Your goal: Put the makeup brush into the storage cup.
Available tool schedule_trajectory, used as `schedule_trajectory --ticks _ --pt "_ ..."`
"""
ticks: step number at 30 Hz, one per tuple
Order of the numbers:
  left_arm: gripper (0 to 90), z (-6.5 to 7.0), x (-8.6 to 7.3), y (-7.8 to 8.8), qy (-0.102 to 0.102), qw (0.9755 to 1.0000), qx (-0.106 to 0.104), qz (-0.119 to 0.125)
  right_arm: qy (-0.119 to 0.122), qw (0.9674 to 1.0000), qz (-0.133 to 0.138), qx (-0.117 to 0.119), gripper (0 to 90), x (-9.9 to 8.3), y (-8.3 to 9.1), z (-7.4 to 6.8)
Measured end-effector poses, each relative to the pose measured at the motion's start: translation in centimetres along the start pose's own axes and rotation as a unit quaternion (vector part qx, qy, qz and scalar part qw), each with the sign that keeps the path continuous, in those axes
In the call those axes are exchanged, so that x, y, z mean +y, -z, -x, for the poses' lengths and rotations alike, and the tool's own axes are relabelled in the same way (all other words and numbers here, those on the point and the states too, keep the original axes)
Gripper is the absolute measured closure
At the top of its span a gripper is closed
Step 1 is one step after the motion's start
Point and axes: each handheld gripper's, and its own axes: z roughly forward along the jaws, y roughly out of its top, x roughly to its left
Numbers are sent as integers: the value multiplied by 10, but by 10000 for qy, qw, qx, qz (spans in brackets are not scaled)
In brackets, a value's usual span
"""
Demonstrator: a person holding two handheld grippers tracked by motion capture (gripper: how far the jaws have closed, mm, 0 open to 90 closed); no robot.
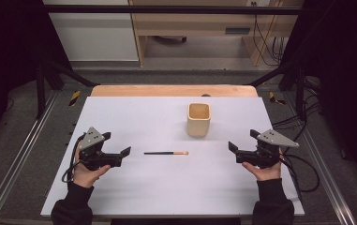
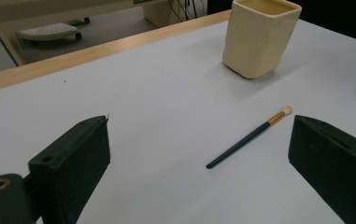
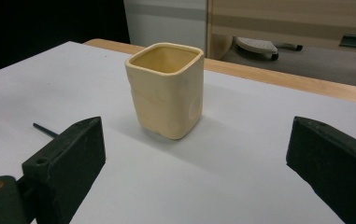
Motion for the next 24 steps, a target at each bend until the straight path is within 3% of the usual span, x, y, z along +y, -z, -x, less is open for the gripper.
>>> schedule_trajectory --ticks 24 --pt "52 13 11 -20 -331 9986 -283 -292 -30 10000 -64 -14 44 -3 0 0"
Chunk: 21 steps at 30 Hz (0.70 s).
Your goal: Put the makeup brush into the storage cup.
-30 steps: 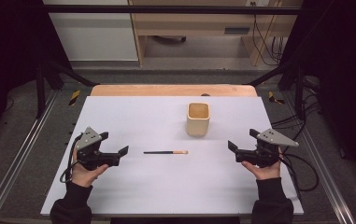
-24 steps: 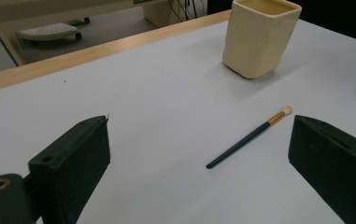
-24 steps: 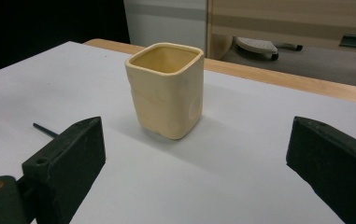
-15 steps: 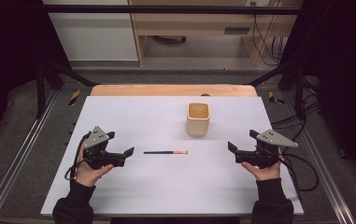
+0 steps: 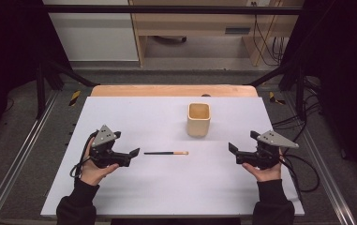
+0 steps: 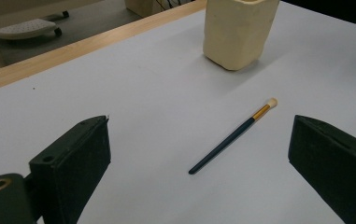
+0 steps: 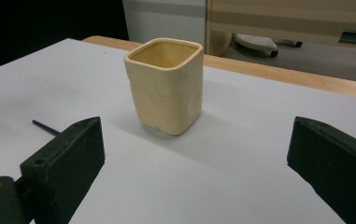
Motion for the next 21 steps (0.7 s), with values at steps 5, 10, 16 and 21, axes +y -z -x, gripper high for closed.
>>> schedule_trajectory --ticks 5,10,16,21 --pt "53 1 2 -6 -48 9999 -71 -98 8 10000 -35 9 42 0 -1 -1" --pt "55 2 4 -10 -116 9997 -125 -178 9 10000 -34 21 41 -1 -1 -1" --pt "55 4 9 -15 -189 9994 -177 -238 18 10000 -60 33 40 -1 -2 -1" --pt "56 6 12 -20 -224 9991 -228 -262 12 10000 -64 43 40 -1 -2 -1"
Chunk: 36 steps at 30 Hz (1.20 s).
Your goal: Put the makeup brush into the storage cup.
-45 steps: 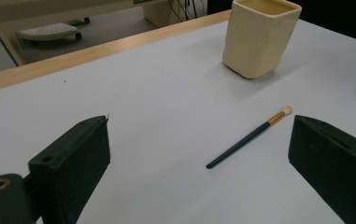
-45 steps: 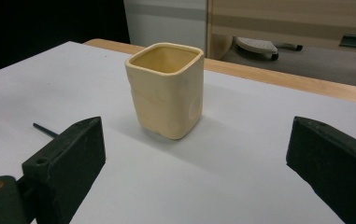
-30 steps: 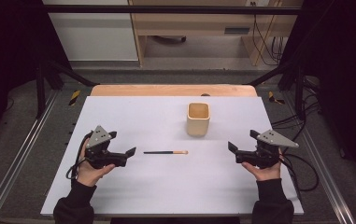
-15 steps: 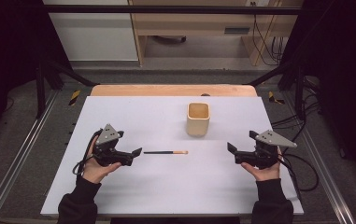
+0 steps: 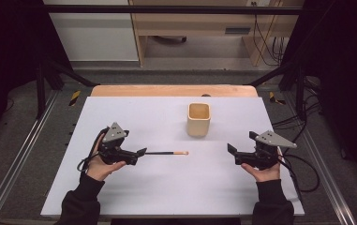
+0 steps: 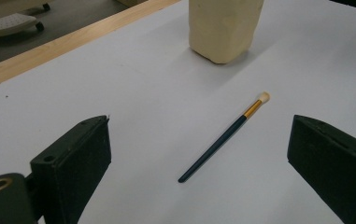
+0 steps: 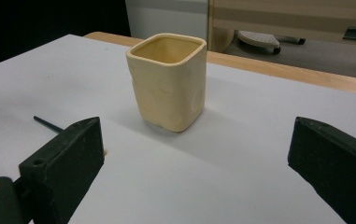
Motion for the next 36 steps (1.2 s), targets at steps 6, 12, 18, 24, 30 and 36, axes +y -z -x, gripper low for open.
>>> schedule_trajectory --ticks 6,12,18,24,30,36 --pt "57 4 7 -7 -128 9999 -71 -77 22 10000 -16 2 39 0 -1 0" --pt "58 6 11 -12 -180 9997 -115 -118 20 10000 -30 3 37 -1 -1 -1" --pt "61 8 13 -18 -192 9996 -180 -136 10 10000 -25 -2 35 0 -1 -1" --pt "61 8 14 -26 -218 9993 -223 -223 11 10000 -34 -7 35 -1 -1 -1" --pt "66 8 16 -33 -223 9990 -286 -273 11 10000 -32 1 35 -1 -1 -1" --pt "71 10 15 -42 -264 9983 -324 -409 26 10000 -53 18 35 -1 -2 -1"
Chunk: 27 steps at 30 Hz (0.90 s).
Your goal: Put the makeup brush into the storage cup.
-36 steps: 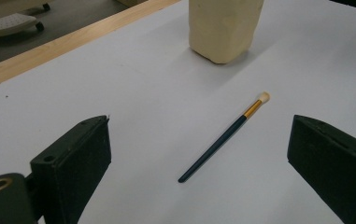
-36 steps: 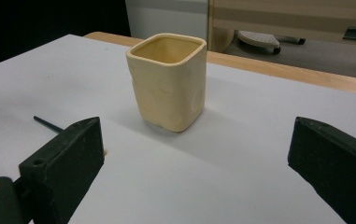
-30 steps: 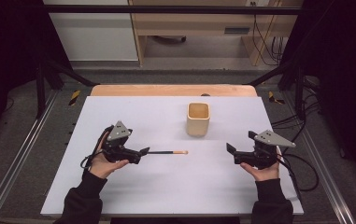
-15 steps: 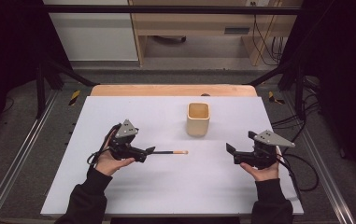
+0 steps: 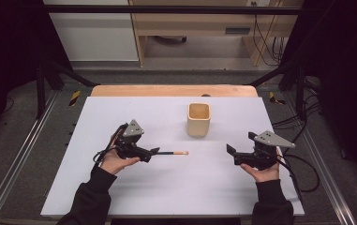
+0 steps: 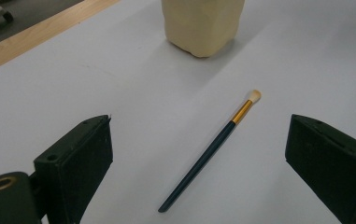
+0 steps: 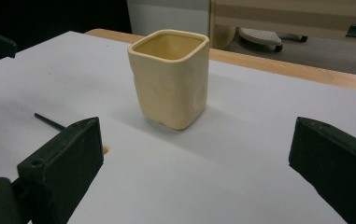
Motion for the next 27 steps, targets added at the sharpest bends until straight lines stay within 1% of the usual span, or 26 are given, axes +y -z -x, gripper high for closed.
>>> schedule_trajectory --ticks 8,13,15,22,27 --pt "84 2 2 -9 -40 9999 -53 -95 5 10000 -11 -4 35 0 0 0" --pt "89 2 2 -15 -98 9997 -87 -203 2 10000 -14 -3 35 0 0 0" --pt "95 3 2 -18 -89 9997 -81 -227 -12 10000 -29 -5 36 0 -1 -1" --pt "100 3 1 -26 -162 9991 -129 -358 -5 10000 -33 1 35 0 -1 -1" --pt "119 4 1 -34 -237 9984 -151 -495 -3 10000 -33 1 35 -1 -1 -1"
